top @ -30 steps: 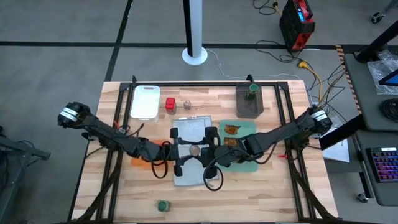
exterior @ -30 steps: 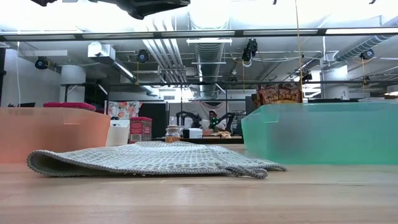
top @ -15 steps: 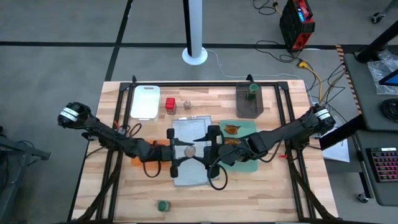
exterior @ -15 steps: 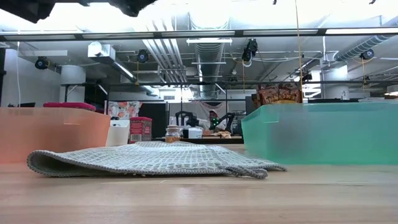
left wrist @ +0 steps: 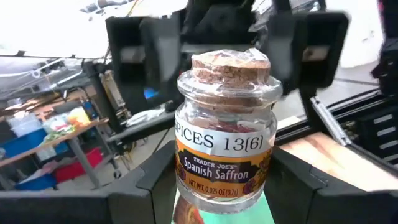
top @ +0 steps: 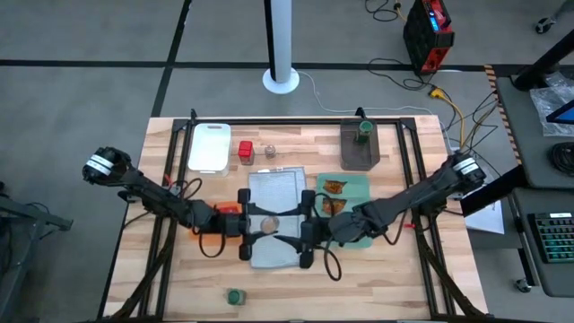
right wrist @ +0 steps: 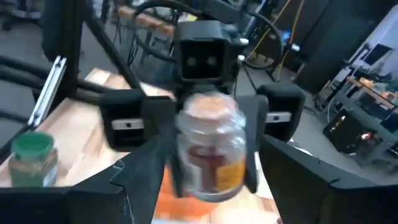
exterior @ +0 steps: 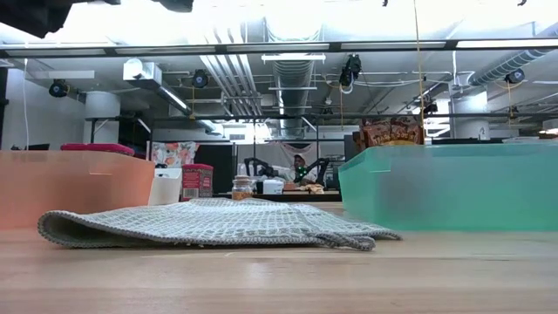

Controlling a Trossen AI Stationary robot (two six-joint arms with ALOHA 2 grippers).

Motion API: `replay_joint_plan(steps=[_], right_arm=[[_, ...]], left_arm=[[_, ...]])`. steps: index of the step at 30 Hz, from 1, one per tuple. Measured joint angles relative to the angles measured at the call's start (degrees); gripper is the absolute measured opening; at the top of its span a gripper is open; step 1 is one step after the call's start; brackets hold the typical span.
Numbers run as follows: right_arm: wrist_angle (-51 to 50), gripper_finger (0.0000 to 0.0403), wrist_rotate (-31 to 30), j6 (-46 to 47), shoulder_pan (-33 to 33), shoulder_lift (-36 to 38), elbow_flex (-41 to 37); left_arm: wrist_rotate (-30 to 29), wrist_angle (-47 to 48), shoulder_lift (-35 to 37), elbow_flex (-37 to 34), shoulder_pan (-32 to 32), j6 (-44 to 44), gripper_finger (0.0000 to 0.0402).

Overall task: Sort spices by type
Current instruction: Put the bottom brown seasoning bottle into the white bin

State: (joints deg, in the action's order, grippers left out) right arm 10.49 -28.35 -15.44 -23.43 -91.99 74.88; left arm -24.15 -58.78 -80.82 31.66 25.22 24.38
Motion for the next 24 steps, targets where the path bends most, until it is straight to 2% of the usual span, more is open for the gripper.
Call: replay_joint_plan(steps=[4, 13, 24], right_arm=[[5.9, 0.0255, 0.3, 0.0, 0.5, -0.9, -2.0], [8.9, 0.0267, 0.3, -0.1, 1.7, -4.1, -1.5], [9.0, 0.0181, 2.0, -0.6, 2.7, -4.5, -1.2]], left_arm=[[0.3, 0.0, 0.0, 0.4, 0.0, 0.2, 0.0172], [0.0, 0.2, 0.0, 0.4, 0.1, 0.5, 0.0172], [-1.5, 1.2, 0.0, 0.4, 0.2, 0.4, 0.0173]])
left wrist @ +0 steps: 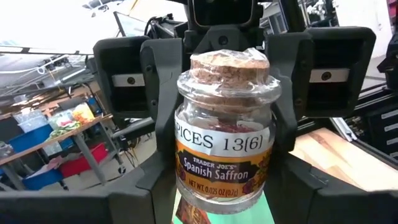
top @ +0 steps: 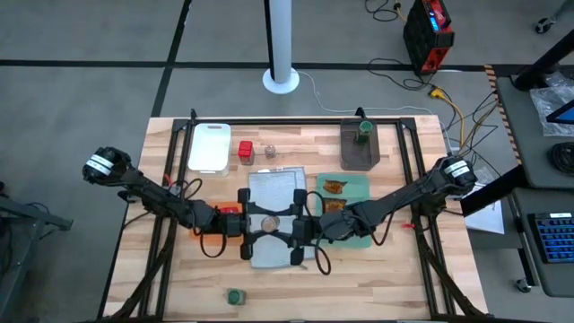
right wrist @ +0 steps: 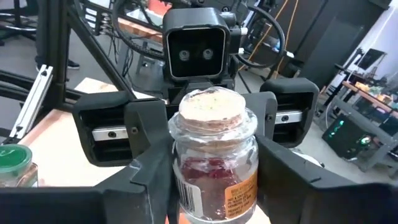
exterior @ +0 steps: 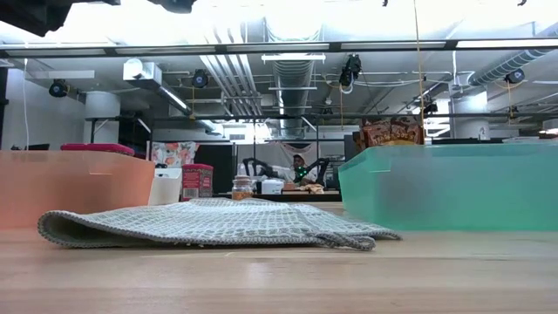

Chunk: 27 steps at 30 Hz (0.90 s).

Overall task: Sort spices by type
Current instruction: Put the bottom brown seasoning bottle into the white bin

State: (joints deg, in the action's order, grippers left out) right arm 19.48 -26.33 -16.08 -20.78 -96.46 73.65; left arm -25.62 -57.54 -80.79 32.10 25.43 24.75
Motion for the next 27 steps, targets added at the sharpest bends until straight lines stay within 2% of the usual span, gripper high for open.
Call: replay_joint_plan(steps=[5, 8, 12, 16, 19, 23, 25, 27], right_arm=[[0.0, 0.0181, -0.2, -1.3, 0.2, -0.1, 0.0], [-3.1, 0.0181, -1.8, -1.7, 0.1, 1.0, 0.1], [-11.4, 0.0181, -5.1, -0.6, -0.3, 4.3, 1.0], [-22.2, 0.0181, -7.1, 2.7, -0.3, 5.2, 2.5], [-28.9, 0.0181, -13.6, 3.5, -0.6, 4.4, 2.8], [-33.6, 0.0181, -25.2, 4.1, -0.9, 2.3, 2.8], [-33.5, 0.0181, -27.7, 3.4, -0.9, 1.7, 2.8], [-33.8, 0.0181, -29.6, 2.4, -0.9, 1.3, 3.1]], left_arm=[[-0.7, 0.2, 0.0, 0.0, 0.0, 0.2, 0.0198], [-5.8, 1.9, 0.1, 0.0, 0.9, 0.0, 0.0213], [-13.4, 3.5, 0.5, 0.0, 2.8, 0.0, 0.0221], [-16.6, 3.6, 1.8, 0.0, 3.6, 0.2, 0.022], [-19.6, 3.5, 3.0, 1.2, 3.6, -2.1, 0.0217], [-25.7, 6.0, 3.6, 5.7, 3.1, -9.0, 0.0212], [-30.7, 13.3, 3.7, 9.0, 2.7, -17.3, 0.021], [-31.1, 27.2, 4.3, 13.3, 2.0, -29.8, 0.0209]])
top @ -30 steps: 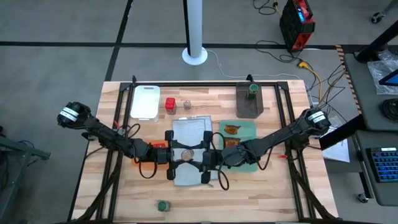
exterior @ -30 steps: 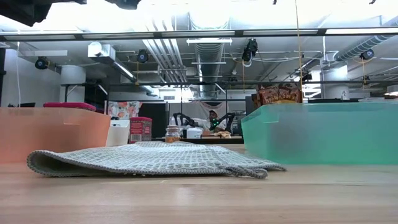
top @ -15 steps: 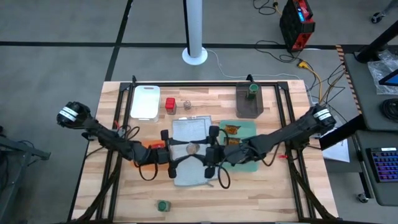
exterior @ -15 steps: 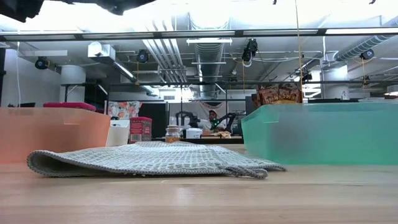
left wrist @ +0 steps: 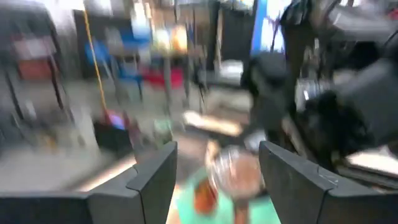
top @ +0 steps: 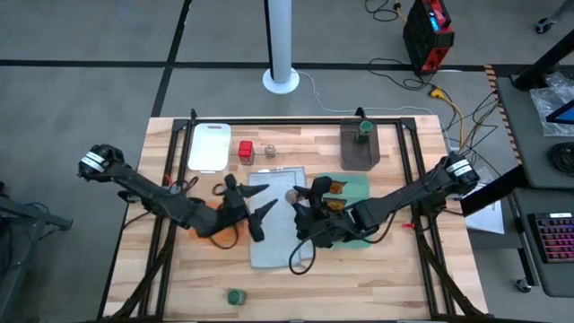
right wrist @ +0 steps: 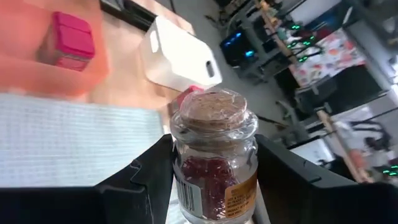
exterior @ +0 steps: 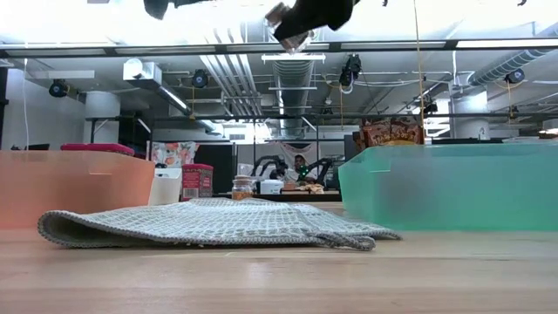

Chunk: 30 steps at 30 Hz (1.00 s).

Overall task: Sort spices by type
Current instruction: Put the bottom brown seasoning bottle into the white bin

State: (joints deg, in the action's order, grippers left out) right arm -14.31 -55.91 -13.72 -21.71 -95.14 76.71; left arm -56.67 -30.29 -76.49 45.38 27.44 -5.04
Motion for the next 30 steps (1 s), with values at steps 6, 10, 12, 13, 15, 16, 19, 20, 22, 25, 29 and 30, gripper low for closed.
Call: replay_joint_plan(steps=[6, 10, 12, 13, 15, 16, 19, 20, 22, 25, 29, 30], right_arm=[[0.0, 0.0181, -1.6, -6.0, 0.0, -0.7, 1.3], [0.2, 0.0181, -2.0, -6.5, 0.0, -0.7, 1.9], [-0.1, 0.0181, -2.6, -6.7, 0.0, -0.7, 1.9], [-0.3, 0.0181, -2.6, -6.7, 0.0, -0.7, 1.8], [-0.3, 0.0181, -2.6, -6.6, 0.0, -0.7, 1.8], [-0.3, 0.0181, -2.7, -6.6, 0.0, -0.7, 1.8], [-0.4, 0.0181, -2.7, -6.7, 0.0, -0.7, 1.8], [-0.4, 0.0181, -2.7, -6.7, 0.0, -0.7, 1.8], [-0.5, 0.0181, -2.9, -6.7, 0.0, -0.7, 1.8], [-0.5, 0.0181, -2.8, -6.6, 0.0, -0.7, 1.7], [-1.0, 0.0181, -3.2, -6.4, 0.0, -0.7, 1.7], [-1.0, 0.0181, -3.3, -6.4, 0.0, -0.7, 1.7]], left_arm=[[14.0, 31.0, -2.6, 11.6, -3.9, -22.7, 0.0209], [12.2, 31.1, -4.5, 13.1, -4.4, -22.6, 0.021], [12.3, 29.7, -4.5, 12.9, -4.6, -23.1, 0.021], [12.3, 29.3, -4.5, 12.7, -4.8, -23.6, 0.021], [12.3, 28.5, -4.5, 12.6, -5.0, -24.0, 0.021], [12.0, 27.7, -4.5, 12.4, -5.1, -24.0, 0.021], [11.9, 25.9, -4.6, 12.0, -5.8, -24.6, 0.021], [11.3, 25.9, -4.8, 12.0, -6.1, -25.0, 0.021], [11.0, 25.8, -5.4, 12.0, -7.0, -25.5, 0.021], [14.0, 23.0, -6.8, 12.0, -7.9, -25.5, 0.021], [14.7, 19.8, -9.0, 11.9, -8.6, -24.4, 0.021], [14.6, 19.4, -9.3, 11.9, -8.8, -24.3, 0.021]])
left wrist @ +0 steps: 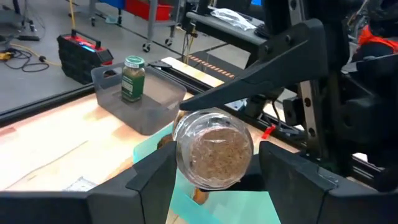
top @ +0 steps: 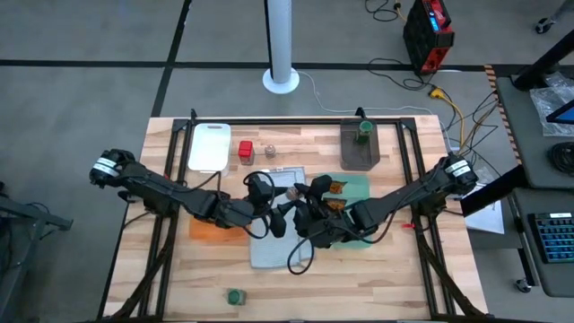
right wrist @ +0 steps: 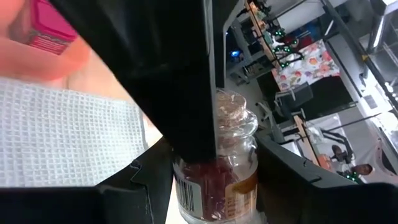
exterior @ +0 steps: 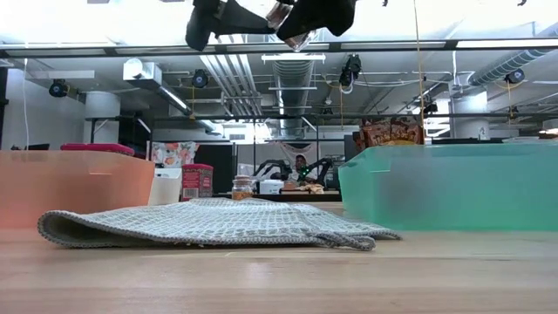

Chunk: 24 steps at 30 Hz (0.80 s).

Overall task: Sort spices by type
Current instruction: Put the bottom brown seasoning bottle into the white bin

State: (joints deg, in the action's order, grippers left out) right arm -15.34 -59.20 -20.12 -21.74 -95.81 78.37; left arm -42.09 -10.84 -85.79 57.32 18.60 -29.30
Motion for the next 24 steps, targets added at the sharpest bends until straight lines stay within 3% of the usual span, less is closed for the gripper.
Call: replay_joint_plan(steps=[12, 19, 24], right_arm=[[0.3, 0.0181, -0.3, 0.2, 0.0, 0.0, 0.0], [0.9, 0.0181, 1.3, 0.0, -0.1, 0.0, 0.1], [0.9, 0.0181, 1.1, 0.0, -0.1, 0.0, 0.1]], left_arm=[[-0.4, -1.2, -1.1, 0.7, -1.0, 3.4, 0.0211], [4.7, -2.9, -1.3, 1.1, -1.5, 8.3, 0.0211], [4.1, -3.0, -1.3, 1.1, -1.5, 7.9, 0.0209]])
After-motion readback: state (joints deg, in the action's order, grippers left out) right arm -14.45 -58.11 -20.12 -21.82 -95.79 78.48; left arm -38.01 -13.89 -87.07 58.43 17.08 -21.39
